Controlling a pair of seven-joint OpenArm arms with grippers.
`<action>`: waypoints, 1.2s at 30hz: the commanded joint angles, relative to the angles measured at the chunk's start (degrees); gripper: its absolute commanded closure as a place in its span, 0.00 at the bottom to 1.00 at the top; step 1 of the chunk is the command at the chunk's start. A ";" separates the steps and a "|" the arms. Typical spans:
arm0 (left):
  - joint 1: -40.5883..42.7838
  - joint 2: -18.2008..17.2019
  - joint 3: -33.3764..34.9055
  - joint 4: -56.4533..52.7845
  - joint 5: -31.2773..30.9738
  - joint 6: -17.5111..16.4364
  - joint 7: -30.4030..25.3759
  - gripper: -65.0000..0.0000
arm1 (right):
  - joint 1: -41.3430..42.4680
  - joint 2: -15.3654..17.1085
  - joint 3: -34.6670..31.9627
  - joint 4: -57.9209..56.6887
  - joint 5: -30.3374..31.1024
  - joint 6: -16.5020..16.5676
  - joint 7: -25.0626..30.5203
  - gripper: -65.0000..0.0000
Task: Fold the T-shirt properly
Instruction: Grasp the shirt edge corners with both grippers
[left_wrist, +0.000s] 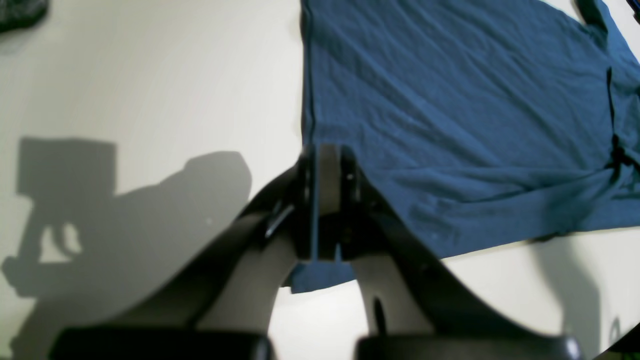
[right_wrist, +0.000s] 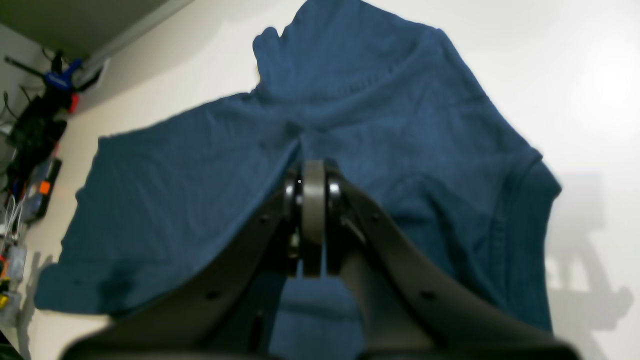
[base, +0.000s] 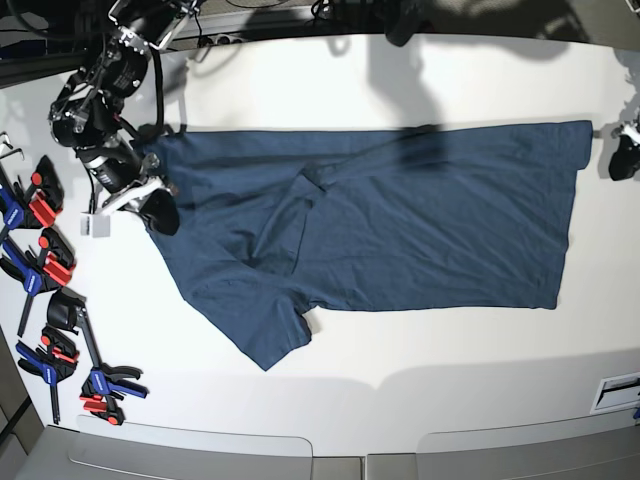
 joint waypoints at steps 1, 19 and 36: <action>-0.31 -1.11 -0.55 0.81 -1.22 -0.54 -1.36 1.00 | -0.24 0.66 -0.61 0.90 0.37 0.61 1.75 1.00; -1.07 -0.44 15.15 0.81 9.53 -0.54 -7.43 1.00 | -7.48 0.96 -12.76 -1.22 -28.22 -11.34 21.62 1.00; -4.11 5.01 15.47 0.79 22.27 3.45 -8.66 1.00 | -7.32 1.14 -12.74 -18.86 -28.17 -11.34 24.15 1.00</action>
